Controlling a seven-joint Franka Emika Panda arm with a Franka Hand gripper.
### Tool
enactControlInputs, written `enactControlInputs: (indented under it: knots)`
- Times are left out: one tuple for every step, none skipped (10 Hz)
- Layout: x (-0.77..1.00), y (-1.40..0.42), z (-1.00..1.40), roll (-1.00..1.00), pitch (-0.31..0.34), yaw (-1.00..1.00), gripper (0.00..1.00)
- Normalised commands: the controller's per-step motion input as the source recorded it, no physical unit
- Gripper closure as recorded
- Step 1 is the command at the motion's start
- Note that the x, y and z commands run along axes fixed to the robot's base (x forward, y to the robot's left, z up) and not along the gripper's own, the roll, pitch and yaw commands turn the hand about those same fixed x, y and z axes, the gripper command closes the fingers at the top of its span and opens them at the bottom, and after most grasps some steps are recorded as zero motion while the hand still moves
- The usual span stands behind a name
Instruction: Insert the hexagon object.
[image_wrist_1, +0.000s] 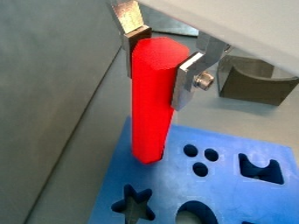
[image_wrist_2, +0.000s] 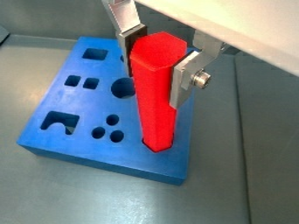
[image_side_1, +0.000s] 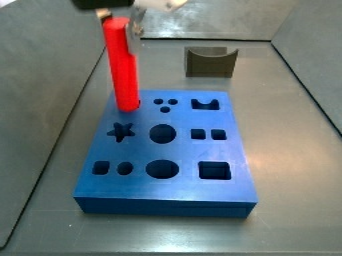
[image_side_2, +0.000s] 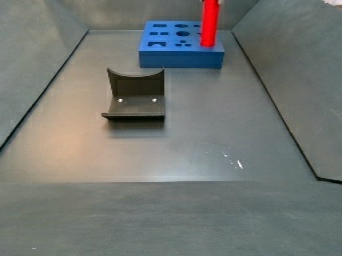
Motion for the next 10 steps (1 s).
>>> enactControlInputs:
  knots:
    - [-0.01,0.00,-0.51,0.03,-0.257,0.15,1.00]
    - [0.00,0.00,-0.59,0.06,-0.217,0.12,1.00]
    - [-0.02,0.00,-0.62,0.09,-0.207,0.12,1.00]
    - [-0.13,-0.02,-0.64,0.10,-0.236,0.17,1.00]
    - [-0.23,-0.11,-0.35,0.09,-0.180,0.18,1.00]
    - [-0.52,0.00,-0.09,0.08,-0.133,0.20,1.00]
    - [-0.42,0.09,0.00,0.00,-0.114,0.01,1.00]
    - [-0.01,0.00,0.00,0.00,-0.046,0.00,1.00]
    - [0.00,0.00,0.00,0.01,0.000,0.00,1.00]
    - [0.00,0.00,0.00,0.00,0.000,0.00,1.00]
